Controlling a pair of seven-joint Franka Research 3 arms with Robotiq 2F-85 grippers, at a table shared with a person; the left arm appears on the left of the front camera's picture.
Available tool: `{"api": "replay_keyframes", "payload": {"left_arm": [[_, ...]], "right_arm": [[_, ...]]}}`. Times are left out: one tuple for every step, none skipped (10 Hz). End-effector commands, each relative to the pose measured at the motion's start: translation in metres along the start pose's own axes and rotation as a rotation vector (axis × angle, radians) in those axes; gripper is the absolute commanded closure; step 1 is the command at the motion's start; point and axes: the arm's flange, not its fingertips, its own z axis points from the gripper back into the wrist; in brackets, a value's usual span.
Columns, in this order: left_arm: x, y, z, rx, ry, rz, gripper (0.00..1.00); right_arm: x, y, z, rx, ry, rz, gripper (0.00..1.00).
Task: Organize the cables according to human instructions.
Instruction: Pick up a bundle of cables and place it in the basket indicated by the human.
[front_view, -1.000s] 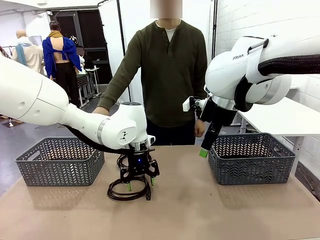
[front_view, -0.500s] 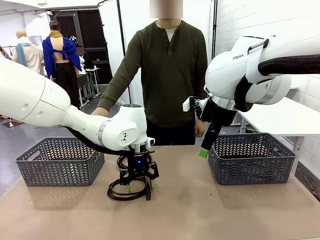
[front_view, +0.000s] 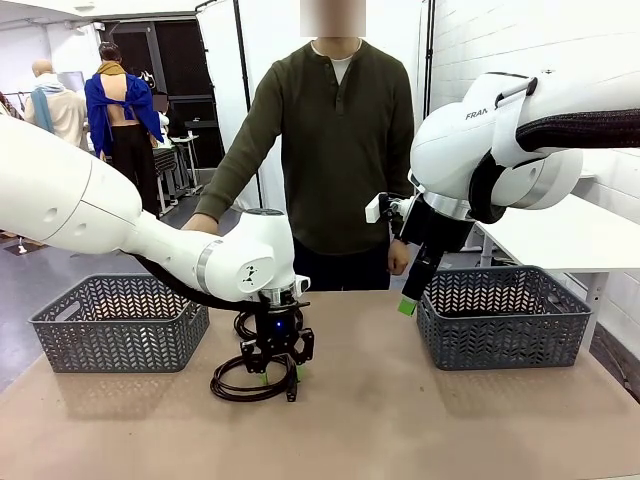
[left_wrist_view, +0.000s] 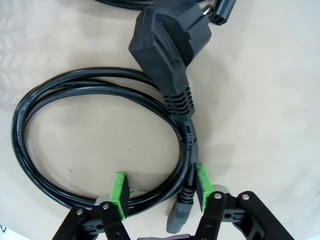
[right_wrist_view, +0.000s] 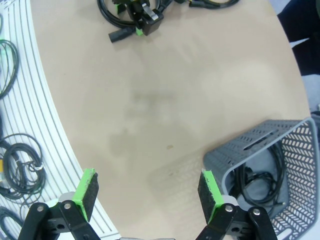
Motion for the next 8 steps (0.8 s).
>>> {"api": "replay_keyframes", "payload": {"left_arm": [[-0.0031,0.0030,-0.0060,0.020,-0.008,0.040,0.88],[-0.0042,0.0039,-0.0073,0.020,-0.013,0.041,1.00],[-0.0042,0.0038,-0.0081,0.021,-0.017,0.041,1.00],[-0.0046,0.0039,-0.0092,0.022,-0.018,0.040,1.00],[-0.0045,0.0041,-0.0095,0.025,-0.020,0.038,1.00],[-0.0041,0.0037,-0.0098,0.028,-0.023,0.032,1.00],[-0.0034,0.0034,-0.0101,0.030,-0.021,0.024,1.00],[-0.0028,0.0026,-0.0088,0.032,-0.019,0.022,1.00]], "right_arm": [[0.0000,-0.0006,-0.0010,-0.003,0.000,-0.002,0.00],[0.0000,-0.0006,-0.0010,-0.003,0.000,-0.002,0.00],[0.0000,-0.0006,-0.0010,-0.003,0.000,-0.002,0.00],[0.0000,-0.0006,-0.0010,-0.003,0.000,-0.002,0.00],[0.0000,-0.0006,-0.0010,-0.003,0.000,-0.002,0.00],[0.0000,-0.0006,-0.0010,-0.003,0.000,-0.002,0.00],[0.0000,-0.0006,-0.0010,-0.003,0.000,-0.002,0.00],[0.0000,-0.0006,-0.0010,-0.003,0.000,-0.002,0.00]]}}
